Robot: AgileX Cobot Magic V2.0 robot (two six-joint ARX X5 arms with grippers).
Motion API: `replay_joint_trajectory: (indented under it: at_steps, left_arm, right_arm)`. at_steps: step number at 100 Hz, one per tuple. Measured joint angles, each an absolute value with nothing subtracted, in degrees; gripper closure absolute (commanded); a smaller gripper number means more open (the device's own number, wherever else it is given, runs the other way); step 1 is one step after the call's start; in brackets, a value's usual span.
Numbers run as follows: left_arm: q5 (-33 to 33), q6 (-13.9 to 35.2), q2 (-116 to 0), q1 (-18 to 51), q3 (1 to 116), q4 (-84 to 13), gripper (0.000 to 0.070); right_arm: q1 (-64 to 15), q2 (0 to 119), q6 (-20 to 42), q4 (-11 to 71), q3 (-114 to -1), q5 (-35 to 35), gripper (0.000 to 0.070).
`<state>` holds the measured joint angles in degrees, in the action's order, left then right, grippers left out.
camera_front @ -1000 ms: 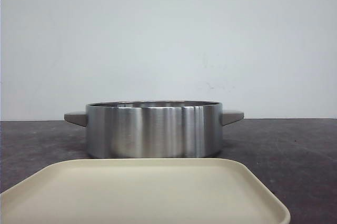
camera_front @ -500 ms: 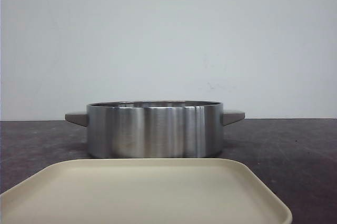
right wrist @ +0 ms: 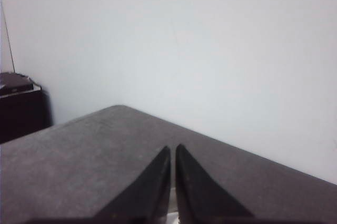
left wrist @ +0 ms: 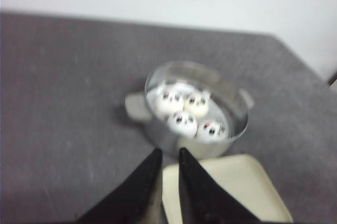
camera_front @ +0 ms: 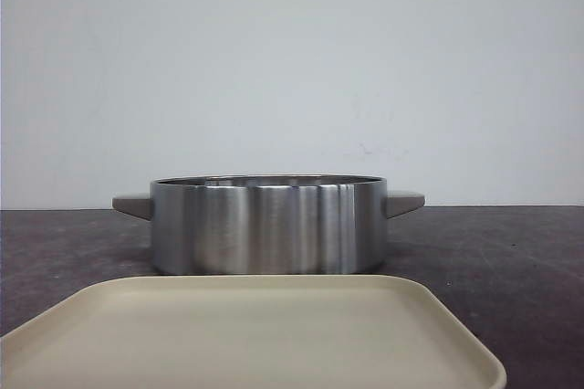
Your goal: Steam buns
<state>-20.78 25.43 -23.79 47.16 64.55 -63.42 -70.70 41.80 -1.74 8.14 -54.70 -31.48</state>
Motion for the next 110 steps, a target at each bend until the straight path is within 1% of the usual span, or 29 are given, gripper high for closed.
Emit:
replay_joint_trajectory:
  at_steps: [8, 21, 88, 98, 104, 110]
  left_arm:
    - [-20.78, 26.59, -23.81, 47.16, 64.34, -63.18, 0.0689]
    - [-20.78, 27.16, -23.24, 47.16, 64.47, -62.98, 0.0688]
    - [-20.78, 27.66, -23.24, 47.16, 64.47, -62.74, 0.0688]
    - [-20.78, 27.66, -23.24, 47.16, 64.47, -62.74, 0.0688]
    - [-20.78, 27.66, -23.24, 47.16, 64.47, -62.74, 0.0688]
    - [-20.78, 27.66, -23.24, 47.16, 64.47, -62.74, 0.0688]
  right_arm:
    - [-70.70, 41.60, -1.74, 9.85, -54.70, -31.48, 0.0690]
    - [-70.70, 41.39, -1.74, 13.52, -54.70, -31.51, 0.0690]
    - [-70.63, 41.52, -1.74, 13.52, -54.70, -31.48, 0.0690]
    - [-68.38, 40.80, -1.72, 15.18, -54.70, -31.18, 0.0690]
    - [-65.21, 39.46, -1.74, 18.48, -54.33, -30.87, 0.0690]
    - [-60.69, 37.45, -1.98, 20.03, -52.58, -29.87, 0.0690]
